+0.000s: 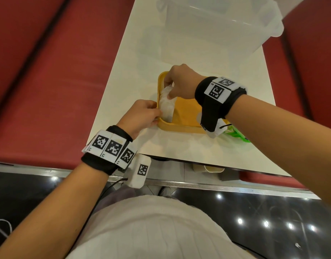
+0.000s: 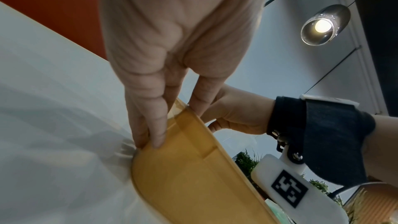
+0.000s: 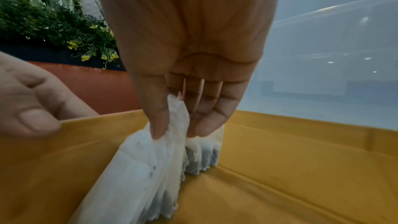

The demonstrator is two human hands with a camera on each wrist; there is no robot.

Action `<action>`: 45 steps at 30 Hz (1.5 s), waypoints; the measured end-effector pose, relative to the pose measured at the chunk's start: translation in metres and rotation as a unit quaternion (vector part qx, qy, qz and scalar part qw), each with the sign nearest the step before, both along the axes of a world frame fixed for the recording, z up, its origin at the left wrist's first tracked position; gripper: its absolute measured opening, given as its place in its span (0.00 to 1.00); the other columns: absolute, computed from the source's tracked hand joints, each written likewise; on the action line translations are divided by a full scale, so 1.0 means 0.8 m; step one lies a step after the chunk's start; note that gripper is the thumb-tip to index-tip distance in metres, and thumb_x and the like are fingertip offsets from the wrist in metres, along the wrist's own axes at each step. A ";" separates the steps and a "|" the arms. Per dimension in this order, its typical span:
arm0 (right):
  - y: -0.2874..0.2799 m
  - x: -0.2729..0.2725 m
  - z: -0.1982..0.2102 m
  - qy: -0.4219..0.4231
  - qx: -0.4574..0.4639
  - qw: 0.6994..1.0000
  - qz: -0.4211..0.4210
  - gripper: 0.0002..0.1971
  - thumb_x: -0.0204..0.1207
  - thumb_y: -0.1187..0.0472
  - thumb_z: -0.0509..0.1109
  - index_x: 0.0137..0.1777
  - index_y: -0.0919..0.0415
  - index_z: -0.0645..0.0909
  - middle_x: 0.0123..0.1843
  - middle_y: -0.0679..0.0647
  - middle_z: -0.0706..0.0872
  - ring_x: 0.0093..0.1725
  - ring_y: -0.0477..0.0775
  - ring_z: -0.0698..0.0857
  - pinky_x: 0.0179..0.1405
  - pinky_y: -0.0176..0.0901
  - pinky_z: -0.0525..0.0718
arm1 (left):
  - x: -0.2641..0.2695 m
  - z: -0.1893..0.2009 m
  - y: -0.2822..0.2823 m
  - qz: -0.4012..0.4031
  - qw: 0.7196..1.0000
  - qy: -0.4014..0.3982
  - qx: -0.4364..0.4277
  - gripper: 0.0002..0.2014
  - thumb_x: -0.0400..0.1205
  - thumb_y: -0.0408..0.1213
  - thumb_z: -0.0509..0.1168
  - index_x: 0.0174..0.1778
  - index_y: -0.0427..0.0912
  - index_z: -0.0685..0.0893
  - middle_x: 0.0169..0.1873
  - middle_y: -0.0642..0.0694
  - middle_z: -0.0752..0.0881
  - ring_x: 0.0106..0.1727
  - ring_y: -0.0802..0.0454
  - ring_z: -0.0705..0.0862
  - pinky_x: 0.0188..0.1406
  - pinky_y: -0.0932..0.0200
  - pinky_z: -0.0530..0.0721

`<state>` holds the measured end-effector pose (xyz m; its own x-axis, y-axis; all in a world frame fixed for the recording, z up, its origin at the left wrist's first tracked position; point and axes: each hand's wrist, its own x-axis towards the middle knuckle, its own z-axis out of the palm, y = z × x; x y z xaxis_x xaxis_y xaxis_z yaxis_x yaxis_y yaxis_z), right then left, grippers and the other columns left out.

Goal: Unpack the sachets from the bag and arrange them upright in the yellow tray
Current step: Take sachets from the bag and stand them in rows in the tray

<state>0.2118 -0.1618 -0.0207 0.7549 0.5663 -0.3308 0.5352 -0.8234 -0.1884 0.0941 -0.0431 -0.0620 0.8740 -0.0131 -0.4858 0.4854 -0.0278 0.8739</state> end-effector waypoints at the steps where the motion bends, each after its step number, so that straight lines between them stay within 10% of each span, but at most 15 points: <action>1: 0.000 0.000 0.000 -0.001 -0.001 1.000 0.001 0.08 0.71 0.63 0.77 0.47 0.63 0.84 0.44 0.57 0.84 0.41 0.56 0.79 0.35 0.40 0.72 | 0.000 0.000 0.000 0.000 1.000 0.001 0.001 0.13 0.84 0.25 0.59 0.61 0.22 0.80 0.62 0.25 0.82 0.64 0.34 0.83 0.64 0.44 0.84; 9: -0.002 0.014 0.001 -0.019 0.056 0.998 -0.034 0.14 0.73 0.69 0.73 0.58 0.62 0.84 0.56 0.57 0.86 0.54 0.55 0.84 0.45 0.35 0.79 | 0.000 -0.001 0.001 -0.002 1.000 0.005 -0.004 0.14 0.84 0.26 0.59 0.62 0.22 0.80 0.63 0.25 0.82 0.65 0.34 0.83 0.63 0.47 0.85; 12: -0.010 0.018 0.014 -0.006 0.095 0.994 -0.060 0.14 0.76 0.73 0.64 0.58 0.63 0.85 0.57 0.57 0.87 0.53 0.54 0.84 0.30 0.22 0.75 | 0.001 -0.001 0.001 -0.002 1.000 0.006 -0.006 0.13 0.84 0.26 0.59 0.62 0.23 0.80 0.63 0.24 0.82 0.65 0.33 0.82 0.64 0.43 0.84; 21: 0.002 0.007 0.009 0.074 -0.018 0.997 -0.021 0.20 0.75 0.74 0.56 0.62 0.67 0.82 0.45 0.61 0.82 0.33 0.53 0.77 0.28 0.37 0.76 | -0.001 0.000 0.000 0.000 1.000 0.003 -0.021 0.12 0.85 0.26 0.59 0.61 0.28 0.82 0.62 0.28 0.84 0.65 0.36 0.83 0.65 0.44 0.83; 31: 0.007 0.012 -0.001 0.121 -0.071 0.990 -0.016 0.04 0.79 0.62 0.66 0.46 0.63 0.81 0.37 0.54 0.78 0.40 0.59 0.82 0.36 0.44 0.79 | -0.001 0.000 -0.001 0.006 0.999 0.003 -0.034 0.10 0.85 0.27 0.58 0.58 0.33 0.83 0.61 0.32 0.86 0.63 0.40 0.85 0.65 0.46 0.83; 37: 0.007 0.006 -0.003 0.122 -0.080 0.989 0.004 0.21 0.80 0.60 0.65 0.73 0.61 0.74 0.53 0.56 0.82 0.48 0.58 0.83 0.46 0.46 0.80 | -0.001 -0.001 -0.002 0.009 0.999 0.000 -0.031 0.11 0.85 0.26 0.58 0.60 0.30 0.83 0.60 0.31 0.86 0.63 0.40 0.85 0.65 0.46 0.84; 45: 0.003 0.004 -0.005 0.120 -0.074 0.990 0.016 0.16 0.79 0.63 0.66 0.66 0.66 0.78 0.60 0.61 0.83 0.54 0.58 0.80 0.49 0.46 0.76 | -0.002 -0.001 -0.001 0.008 1.000 0.004 -0.023 0.12 0.84 0.26 0.58 0.60 0.28 0.83 0.61 0.29 0.85 0.64 0.36 0.84 0.65 0.42 0.83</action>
